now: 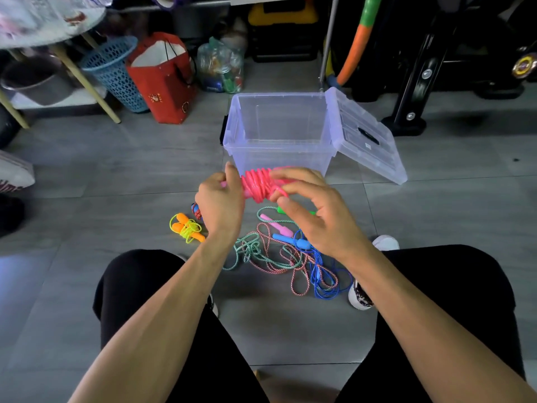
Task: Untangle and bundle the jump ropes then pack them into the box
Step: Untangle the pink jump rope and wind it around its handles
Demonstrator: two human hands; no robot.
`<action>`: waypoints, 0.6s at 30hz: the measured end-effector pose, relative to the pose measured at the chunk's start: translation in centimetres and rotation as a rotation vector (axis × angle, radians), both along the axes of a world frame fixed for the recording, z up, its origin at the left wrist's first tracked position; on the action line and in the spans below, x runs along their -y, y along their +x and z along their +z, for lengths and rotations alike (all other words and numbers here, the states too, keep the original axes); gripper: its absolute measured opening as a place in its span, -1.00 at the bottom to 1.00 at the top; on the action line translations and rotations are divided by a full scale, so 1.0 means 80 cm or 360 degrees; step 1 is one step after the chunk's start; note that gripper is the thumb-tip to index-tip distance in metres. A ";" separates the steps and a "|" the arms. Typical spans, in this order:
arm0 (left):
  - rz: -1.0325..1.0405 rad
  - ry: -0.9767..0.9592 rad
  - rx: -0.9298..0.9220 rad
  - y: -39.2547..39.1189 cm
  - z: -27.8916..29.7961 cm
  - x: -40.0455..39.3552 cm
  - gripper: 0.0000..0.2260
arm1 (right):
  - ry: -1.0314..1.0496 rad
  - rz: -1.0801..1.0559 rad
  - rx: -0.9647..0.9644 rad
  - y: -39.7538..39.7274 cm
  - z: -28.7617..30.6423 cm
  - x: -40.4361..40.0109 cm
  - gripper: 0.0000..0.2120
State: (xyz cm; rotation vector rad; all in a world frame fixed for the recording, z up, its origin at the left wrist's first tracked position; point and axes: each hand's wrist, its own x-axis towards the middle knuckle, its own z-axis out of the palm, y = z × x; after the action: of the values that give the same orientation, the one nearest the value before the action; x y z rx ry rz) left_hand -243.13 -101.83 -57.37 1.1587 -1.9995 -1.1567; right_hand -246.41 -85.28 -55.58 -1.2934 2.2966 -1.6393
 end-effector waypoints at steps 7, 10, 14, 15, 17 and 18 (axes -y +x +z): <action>-0.0269 -0.0164 -0.0339 0.009 0.010 -0.022 -0.63 | -0.0221 -0.0238 0.0243 -0.010 0.007 -0.001 -0.83; -0.0467 -0.0213 -0.0370 0.018 0.005 -0.035 -0.70 | -0.0252 -0.0422 0.0323 -0.014 0.002 0.001 -0.81; -0.0627 -0.0037 -0.0424 0.028 0.001 -0.054 -0.76 | -0.0346 -0.0598 0.0357 -0.015 0.004 0.003 -0.80; -0.0667 0.0064 -0.0438 0.029 0.002 -0.058 -0.78 | -0.0377 -0.0635 0.0356 -0.015 0.005 0.003 -0.80; -0.0724 0.0274 -0.0495 0.030 0.004 -0.063 -0.82 | -0.0407 -0.0690 0.0349 -0.016 0.008 0.002 -0.80; -0.0737 0.0336 -0.0521 0.029 0.005 -0.063 -0.85 | -0.0411 -0.0693 0.0367 -0.018 0.009 0.001 -0.80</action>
State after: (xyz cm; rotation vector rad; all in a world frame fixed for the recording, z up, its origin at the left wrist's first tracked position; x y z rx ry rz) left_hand -240.80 -96.78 -56.98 0.5507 -1.9690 -1.6979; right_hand -247.81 -85.38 -54.82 -0.6025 2.3971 -2.1412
